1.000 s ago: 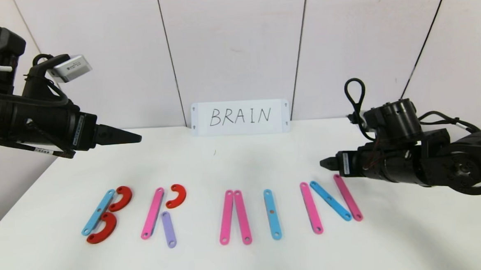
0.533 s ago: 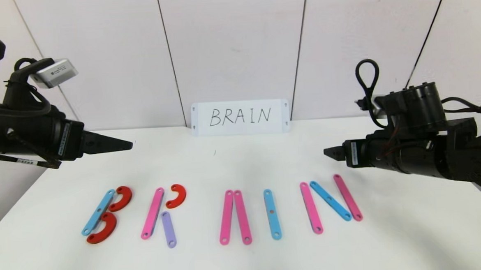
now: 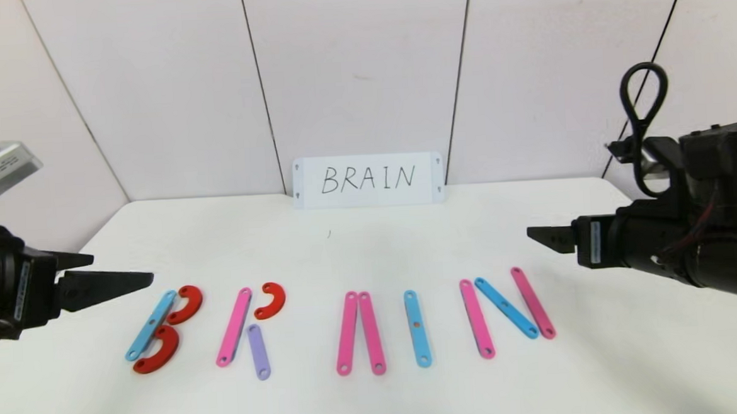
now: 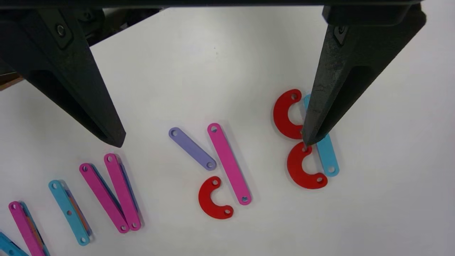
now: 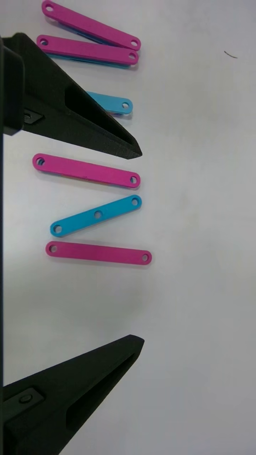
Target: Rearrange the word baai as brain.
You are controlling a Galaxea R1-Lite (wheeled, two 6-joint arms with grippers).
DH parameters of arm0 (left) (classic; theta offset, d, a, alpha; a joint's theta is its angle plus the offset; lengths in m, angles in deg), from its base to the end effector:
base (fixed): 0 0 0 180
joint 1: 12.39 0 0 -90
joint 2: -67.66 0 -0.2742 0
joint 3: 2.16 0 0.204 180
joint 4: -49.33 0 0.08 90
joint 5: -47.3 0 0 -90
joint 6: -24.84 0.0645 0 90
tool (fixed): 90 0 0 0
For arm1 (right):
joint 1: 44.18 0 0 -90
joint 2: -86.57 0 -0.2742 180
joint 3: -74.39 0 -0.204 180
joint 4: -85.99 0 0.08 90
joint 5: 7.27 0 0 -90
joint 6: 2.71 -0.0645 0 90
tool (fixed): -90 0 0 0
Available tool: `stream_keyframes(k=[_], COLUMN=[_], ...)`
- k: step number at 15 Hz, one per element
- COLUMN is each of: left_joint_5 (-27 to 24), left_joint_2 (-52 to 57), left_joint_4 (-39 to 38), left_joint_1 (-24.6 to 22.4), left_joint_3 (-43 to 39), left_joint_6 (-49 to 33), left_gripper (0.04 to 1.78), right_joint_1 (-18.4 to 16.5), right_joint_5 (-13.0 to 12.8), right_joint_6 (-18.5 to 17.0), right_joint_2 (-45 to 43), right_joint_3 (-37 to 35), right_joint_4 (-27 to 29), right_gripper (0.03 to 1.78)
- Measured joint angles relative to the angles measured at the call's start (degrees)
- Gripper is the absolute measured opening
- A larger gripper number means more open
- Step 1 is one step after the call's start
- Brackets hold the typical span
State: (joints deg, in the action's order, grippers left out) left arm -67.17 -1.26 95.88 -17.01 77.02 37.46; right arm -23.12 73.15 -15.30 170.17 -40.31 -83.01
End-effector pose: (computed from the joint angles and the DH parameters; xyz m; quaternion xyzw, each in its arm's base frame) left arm 0.2154 -0.0094 0.2101 0.0251 0.2816 -0.1959 0.9390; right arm 0.2729 0.0936 0.1382 0.0391 0.2531 0.0694 0.9642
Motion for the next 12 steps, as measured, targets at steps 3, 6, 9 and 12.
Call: stream_keyframes(k=[3, 6, 9, 12], left_joint_5=[0.1, 1.4, 2.1, 2.5], left_joint_2=[7.9, 16.6, 25.5, 34.3], left_joint_4=[-1.2, -1.4, -1.4, -1.3], left_joint_1=[-0.3, -0.3, -0.3, -0.3], left_joint_3=[-6.7, -12.2, -16.7, -20.0], left_joint_6=[-0.3, -0.4, -0.6, -1.5], left_gripper=[1.73, 1.73, 1.73, 1.73], right_joint_1=[-0.3, -0.7, -0.8, -1.9], right_joint_5=[-0.3, -0.4, 0.0, 0.3], right_joint_6=[0.0, 0.0, 0.0, -0.1], right_joint_2=[-7.1, -14.6, -22.6, -30.5], right_joint_3=[-5.3, -10.7, -14.5, -17.5], right_joint_4=[0.0, -0.1, 0.0, 1.3], right_gripper=[1.74, 1.73, 1.74, 1.74])
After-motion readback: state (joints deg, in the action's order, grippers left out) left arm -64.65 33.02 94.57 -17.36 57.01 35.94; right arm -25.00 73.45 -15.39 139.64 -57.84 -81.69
